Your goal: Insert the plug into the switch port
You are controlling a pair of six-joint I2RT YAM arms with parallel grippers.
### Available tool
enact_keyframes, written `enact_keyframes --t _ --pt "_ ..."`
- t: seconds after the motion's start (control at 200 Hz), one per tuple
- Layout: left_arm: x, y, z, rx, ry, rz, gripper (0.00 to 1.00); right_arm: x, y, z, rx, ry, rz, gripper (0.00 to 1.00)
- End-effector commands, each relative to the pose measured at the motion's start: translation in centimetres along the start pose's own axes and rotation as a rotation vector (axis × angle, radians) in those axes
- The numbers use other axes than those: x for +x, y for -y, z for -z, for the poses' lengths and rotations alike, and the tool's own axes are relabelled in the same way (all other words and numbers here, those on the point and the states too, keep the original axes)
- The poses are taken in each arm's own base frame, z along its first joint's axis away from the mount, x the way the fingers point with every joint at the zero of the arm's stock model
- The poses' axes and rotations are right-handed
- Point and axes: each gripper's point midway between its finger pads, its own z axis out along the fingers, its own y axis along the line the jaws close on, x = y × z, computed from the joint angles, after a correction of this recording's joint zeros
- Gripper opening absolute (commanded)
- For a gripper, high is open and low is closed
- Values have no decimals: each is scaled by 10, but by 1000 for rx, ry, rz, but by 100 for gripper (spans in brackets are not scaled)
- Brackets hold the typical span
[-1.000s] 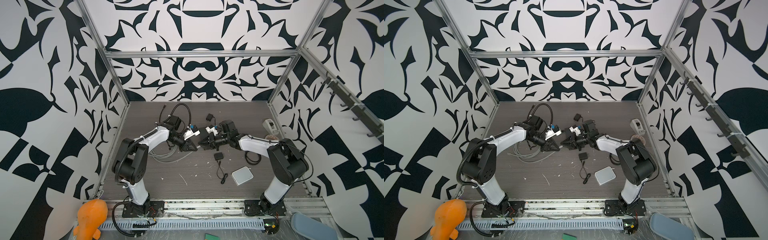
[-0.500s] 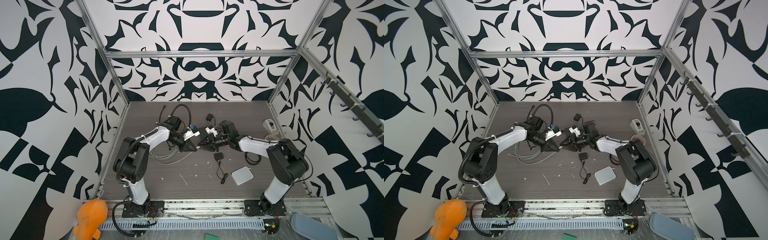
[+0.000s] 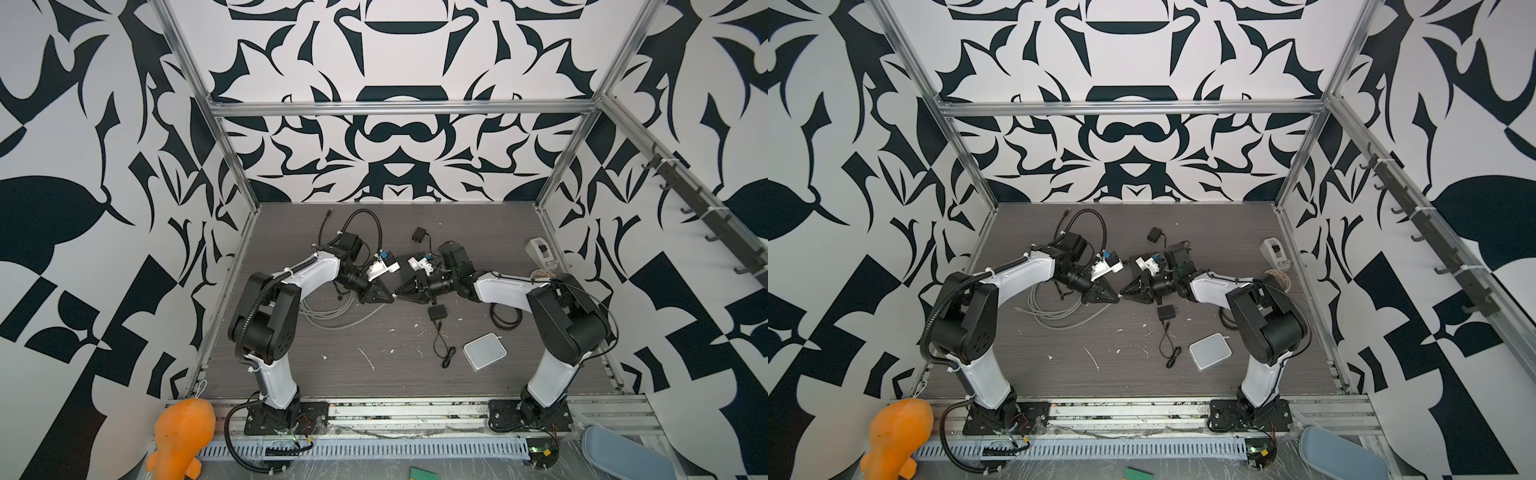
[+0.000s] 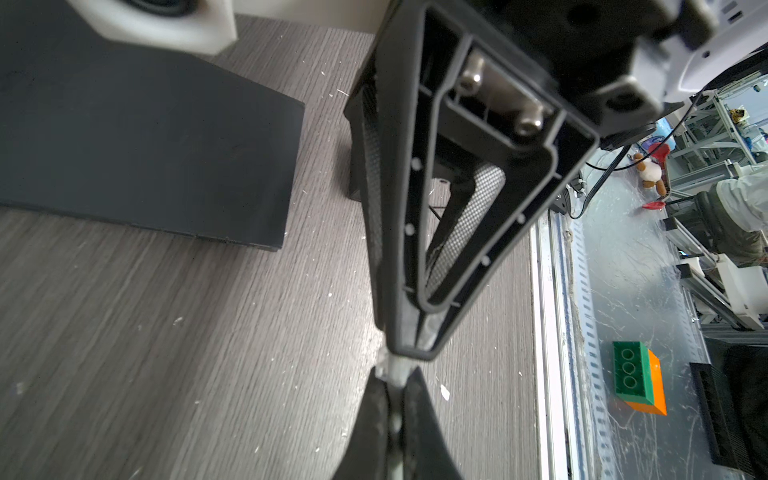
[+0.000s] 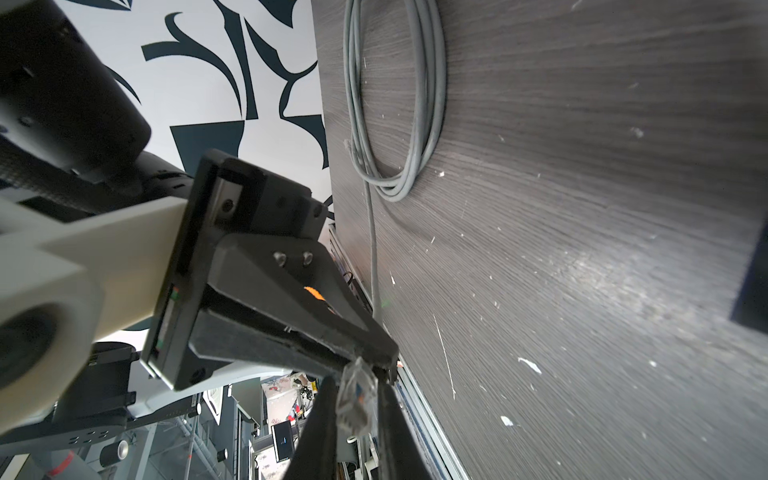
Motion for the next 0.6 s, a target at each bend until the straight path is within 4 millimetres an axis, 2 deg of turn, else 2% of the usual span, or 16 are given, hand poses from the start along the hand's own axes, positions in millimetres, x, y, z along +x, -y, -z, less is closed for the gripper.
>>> enact_keyframes --t 0.0,0.155,0.34,0.595 --pt "-10 7 5 36 29 -18 0 -4 -19 -1 -28 -4 67 12" --pt "-10 4 7 15 19 -17 0 -2 -17 -2 -25 -3 53 4" --pt "-8 -3 9 -28 4 2 16 3 -12 1 1 10 1 0" --pt "5 -3 16 -119 -27 -11 21 -2 -5 1 -12 36 -110 0"
